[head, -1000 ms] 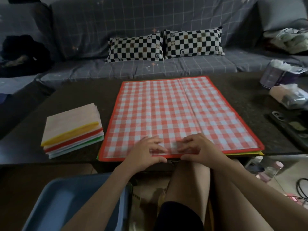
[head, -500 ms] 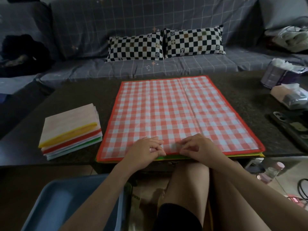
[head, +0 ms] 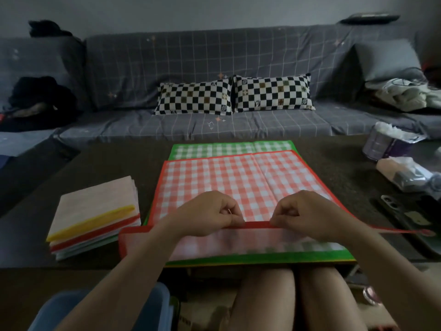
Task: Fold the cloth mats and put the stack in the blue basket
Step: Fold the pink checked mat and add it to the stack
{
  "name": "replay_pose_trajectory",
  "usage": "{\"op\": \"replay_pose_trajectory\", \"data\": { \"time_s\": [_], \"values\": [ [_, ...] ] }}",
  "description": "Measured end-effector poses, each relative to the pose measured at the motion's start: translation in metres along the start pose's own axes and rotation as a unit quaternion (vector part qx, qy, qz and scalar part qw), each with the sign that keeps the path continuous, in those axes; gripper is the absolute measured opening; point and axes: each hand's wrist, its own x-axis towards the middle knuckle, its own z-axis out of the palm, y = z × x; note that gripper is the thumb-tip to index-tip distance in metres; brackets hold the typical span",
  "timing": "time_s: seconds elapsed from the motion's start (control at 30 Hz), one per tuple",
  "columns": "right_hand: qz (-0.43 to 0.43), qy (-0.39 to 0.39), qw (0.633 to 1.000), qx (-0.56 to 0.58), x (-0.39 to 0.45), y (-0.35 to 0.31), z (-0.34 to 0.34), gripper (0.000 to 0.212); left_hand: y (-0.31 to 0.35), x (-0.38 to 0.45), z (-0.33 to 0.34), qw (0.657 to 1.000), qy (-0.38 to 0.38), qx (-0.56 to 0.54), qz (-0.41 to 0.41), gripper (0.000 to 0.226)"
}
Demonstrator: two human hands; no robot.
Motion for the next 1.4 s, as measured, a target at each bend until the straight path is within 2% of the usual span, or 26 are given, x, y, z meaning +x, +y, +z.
{"op": "replay_pose_trajectory", "data": {
  "time_s": [0.17, 0.3, 0.4, 0.5, 0.63, 0.8, 0.97, 1.07, 1.17, 1.23, 1.33, 1.4],
  "values": [
    [-0.032, 0.006, 0.999, 0.001, 0.019, -0.011, -0.03, 0.015, 0.003, 0.018, -0.035, 0.999, 0.017, 0.029, 0.006, 0.01],
    [-0.023, 0.014, 0.998, -0.054, 0.063, 0.001, -0.04, 0.009, -0.006, 0.046, -0.052, 0.992, 0.07, 0.101, -0.014, 0.012],
    [-0.008, 0.042, 0.994, -0.1, 0.106, 0.016, -0.029, 0.015, -0.024, 0.07, -0.053, 0.982, 0.1, 0.151, -0.047, 0.012],
    [0.014, 0.055, 0.99, -0.131, 0.138, 0.034, -0.005, 0.019, -0.047, 0.093, -0.039, 0.969, 0.123, 0.191, -0.095, 0.015],
    [0.048, 0.054, 0.991, -0.114, 0.162, 0.065, 0.034, 0.02, -0.081, 0.111, -0.006, 0.956, 0.134, 0.221, -0.143, 0.019],
    [0.069, 0.095, 0.989, -0.096, 0.165, 0.085, 0.068, 0.019, -0.11, 0.115, 0.031, 0.934, 0.199, 0.269, -0.125, 0.02],
    [0.066, 0.148, 0.98, -0.119, 0.162, 0.091, 0.078, 0.021, -0.12, 0.119, 0.047, 0.926, 0.245, 0.266, -0.108, 0.019],
    [0.07, 0.165, 0.974, -0.136, 0.161, 0.091, 0.082, 0.026, -0.118, 0.121, 0.046, 0.925, 0.25, 0.262, -0.113, 0.017],
    [0.072, 0.183, 0.97, -0.143, 0.159, 0.091, 0.089, 0.027, -0.104, 0.116, 0.049, 0.929, 0.242, 0.255, -0.115, 0.027],
    [0.076, 0.19, 0.969, -0.14, 0.158, 0.091, 0.092, 0.026, -0.094, 0.108, 0.061, 0.94, 0.204, 0.249, -0.111, 0.042],
    [0.078, 0.177, 0.969, -0.152, 0.155, 0.086, 0.092, 0.027, -0.092, 0.096, 0.078, 0.941, 0.102, 0.277, -0.163, 0.056],
    [0.066, 0.162, 0.972, -0.157, 0.15, 0.083, 0.094, 0.03, -0.095, 0.094, 0.081, 0.933, 0.098, 0.297, -0.175, 0.057]
  ]
}}
